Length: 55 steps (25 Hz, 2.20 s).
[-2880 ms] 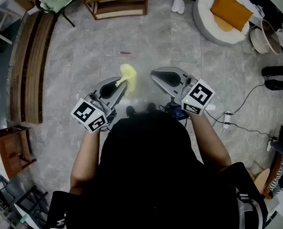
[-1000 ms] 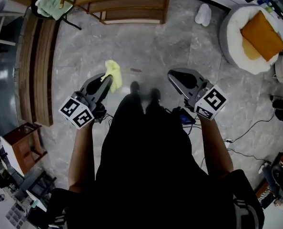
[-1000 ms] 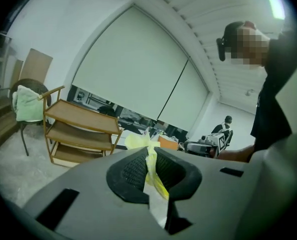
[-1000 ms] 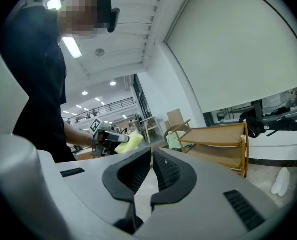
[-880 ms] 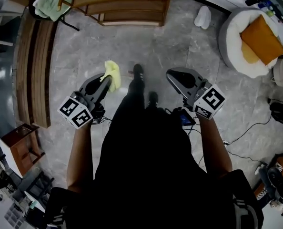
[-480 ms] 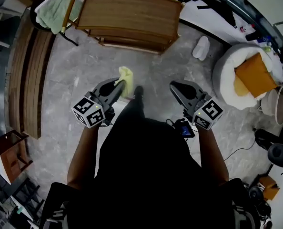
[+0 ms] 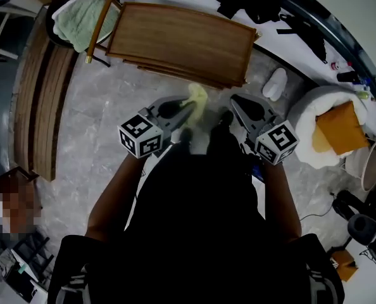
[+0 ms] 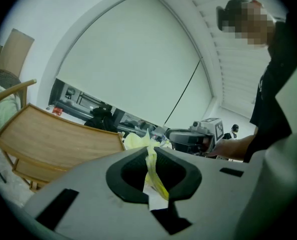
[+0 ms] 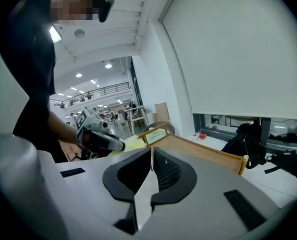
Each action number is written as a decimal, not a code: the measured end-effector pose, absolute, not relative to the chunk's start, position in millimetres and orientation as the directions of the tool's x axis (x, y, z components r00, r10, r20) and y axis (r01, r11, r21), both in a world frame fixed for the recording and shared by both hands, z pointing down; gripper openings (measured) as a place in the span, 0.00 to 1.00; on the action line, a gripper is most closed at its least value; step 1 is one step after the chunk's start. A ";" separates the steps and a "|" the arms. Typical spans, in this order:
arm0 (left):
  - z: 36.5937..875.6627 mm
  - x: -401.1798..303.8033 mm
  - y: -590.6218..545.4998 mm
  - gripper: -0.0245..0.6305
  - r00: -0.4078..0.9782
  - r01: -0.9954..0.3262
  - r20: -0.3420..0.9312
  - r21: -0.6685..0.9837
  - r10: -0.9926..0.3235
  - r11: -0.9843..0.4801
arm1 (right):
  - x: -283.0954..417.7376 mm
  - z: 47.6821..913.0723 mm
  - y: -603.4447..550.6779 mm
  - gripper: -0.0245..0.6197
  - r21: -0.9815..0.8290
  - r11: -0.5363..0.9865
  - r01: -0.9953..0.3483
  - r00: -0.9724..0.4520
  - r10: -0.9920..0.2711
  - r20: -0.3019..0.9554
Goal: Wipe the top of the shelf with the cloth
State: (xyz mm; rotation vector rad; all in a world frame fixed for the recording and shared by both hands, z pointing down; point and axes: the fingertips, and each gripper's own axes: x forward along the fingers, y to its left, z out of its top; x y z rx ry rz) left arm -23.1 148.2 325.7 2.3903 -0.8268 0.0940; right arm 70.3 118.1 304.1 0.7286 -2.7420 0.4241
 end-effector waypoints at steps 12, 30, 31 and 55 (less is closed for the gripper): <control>382.3 70.9 23.8 0.08 0.748 -0.663 0.458 0.558 -0.481 -0.499 | 149.5 370.0 -47.4 0.08 -0.297 0.804 -0.515 -0.815 -0.353 0.459; 561.0 143.2 -23.1 0.08 0.620 -0.771 0.753 0.531 -0.220 -0.352 | 166.5 493.1 -79.9 0.08 -0.469 0.775 -0.423 -0.805 -0.085 0.587; 565.3 143.2 -23.1 0.08 0.613 -0.774 0.759 0.522 -0.218 -0.358 | 164.9 496.3 -80.0 0.08 -0.474 0.772 -0.422 -0.805 -0.078 0.588; 583.8 94.1 -35.5 0.08 0.566 -0.790 0.792 0.441 -0.230 -0.426 | 109.7 518.4 -70.4 0.08 -0.485 0.707 -0.514 -0.735 -0.072 0.674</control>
